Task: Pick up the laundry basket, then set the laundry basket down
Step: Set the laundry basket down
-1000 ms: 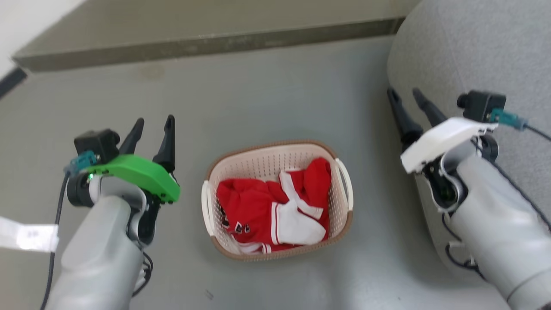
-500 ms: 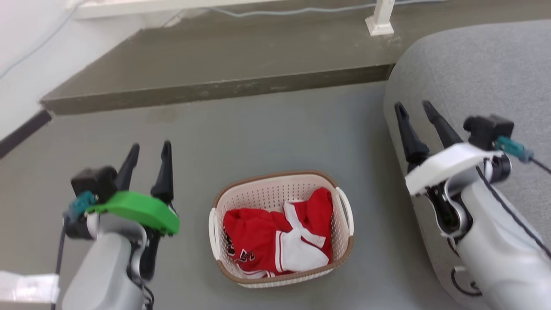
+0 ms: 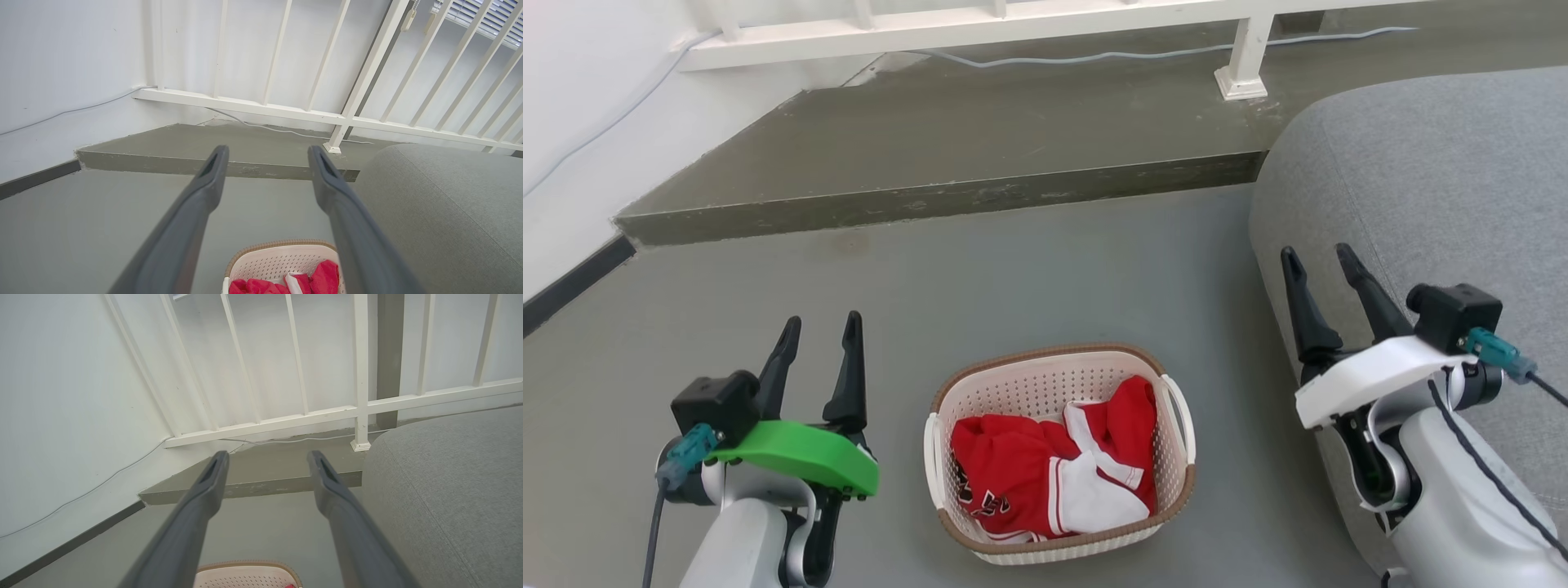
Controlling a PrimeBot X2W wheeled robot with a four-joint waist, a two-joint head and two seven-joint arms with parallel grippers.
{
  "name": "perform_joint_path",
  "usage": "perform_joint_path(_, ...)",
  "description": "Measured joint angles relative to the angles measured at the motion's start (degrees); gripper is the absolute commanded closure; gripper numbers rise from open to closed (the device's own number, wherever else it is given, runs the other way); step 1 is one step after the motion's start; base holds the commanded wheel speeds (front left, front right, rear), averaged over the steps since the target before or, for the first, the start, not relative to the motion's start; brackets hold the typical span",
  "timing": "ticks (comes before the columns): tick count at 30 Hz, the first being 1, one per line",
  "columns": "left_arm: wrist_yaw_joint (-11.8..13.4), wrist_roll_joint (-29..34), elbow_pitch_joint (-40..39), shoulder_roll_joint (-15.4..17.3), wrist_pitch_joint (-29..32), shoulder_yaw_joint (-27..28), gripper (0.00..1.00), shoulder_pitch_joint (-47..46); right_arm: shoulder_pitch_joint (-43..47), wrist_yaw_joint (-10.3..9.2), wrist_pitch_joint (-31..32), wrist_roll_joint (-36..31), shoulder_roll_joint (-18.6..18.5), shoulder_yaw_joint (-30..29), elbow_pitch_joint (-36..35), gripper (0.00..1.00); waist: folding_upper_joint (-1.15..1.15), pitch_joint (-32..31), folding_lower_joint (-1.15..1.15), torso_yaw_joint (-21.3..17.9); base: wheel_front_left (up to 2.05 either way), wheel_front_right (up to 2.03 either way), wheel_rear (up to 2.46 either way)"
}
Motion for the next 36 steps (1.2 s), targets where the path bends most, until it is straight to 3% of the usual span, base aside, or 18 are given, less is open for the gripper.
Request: perform_joint_path(36, -1.1, 5.2, -6.0, -1.7, 0.0, 2.8, 0.00, 6.4, 7.5, 0.20, 0.0, -6.0, 2.6, -4.7, -6.0, 0.00, 0.00, 0.6, 0.00, 0.1, 0.00, 0.00, 0.00)
